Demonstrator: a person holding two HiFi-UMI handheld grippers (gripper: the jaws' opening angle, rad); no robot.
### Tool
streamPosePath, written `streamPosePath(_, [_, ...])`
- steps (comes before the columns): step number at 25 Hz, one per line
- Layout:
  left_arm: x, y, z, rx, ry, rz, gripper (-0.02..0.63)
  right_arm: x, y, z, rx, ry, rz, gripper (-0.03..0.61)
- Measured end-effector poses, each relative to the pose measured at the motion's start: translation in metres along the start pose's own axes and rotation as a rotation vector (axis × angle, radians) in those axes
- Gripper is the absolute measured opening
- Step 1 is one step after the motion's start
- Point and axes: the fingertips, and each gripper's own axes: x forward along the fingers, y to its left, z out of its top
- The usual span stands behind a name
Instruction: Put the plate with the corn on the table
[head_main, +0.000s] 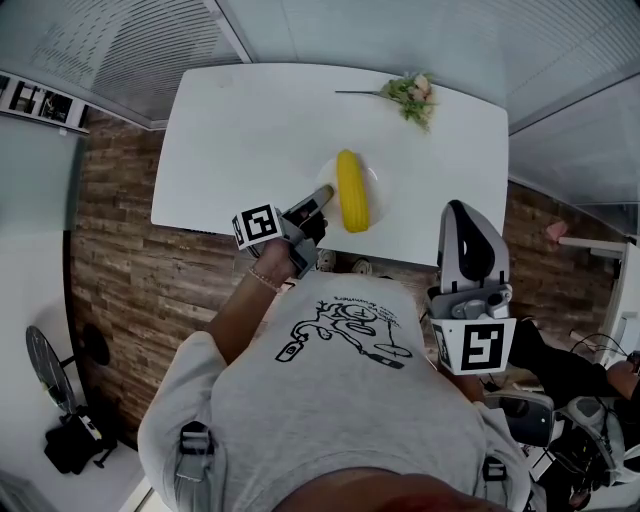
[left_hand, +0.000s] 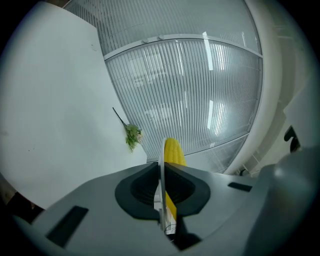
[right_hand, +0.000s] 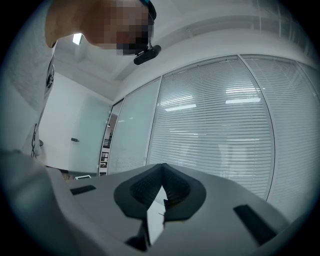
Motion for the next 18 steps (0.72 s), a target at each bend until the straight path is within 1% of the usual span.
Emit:
streamPosePath(3, [-0.003,0.008,-0.003,0.017,0.006,0.01,0.035,-0.004,0.004,0.002,-0.007,-0.002,-0.001,0.006])
streamPosePath(8, [0.021,0.022,0.005,-0.002,0.011,0.007,0.035,0.012,-0.014,-0.005,-0.001,0.01,-0.002,0.006])
streamPosePath(11, [0.023,0.032,0.004,-0.002,0.015,0.005,0.035,0.012,-0.013,-0.005,-0.002,0.008,-0.003,0.006])
streamPosePath(18, [0.029,0.058,0.003,0.002,0.024,0.027,0.035,0.012,-0.012,-0.002,-0.006,0.008,-0.004,0.006])
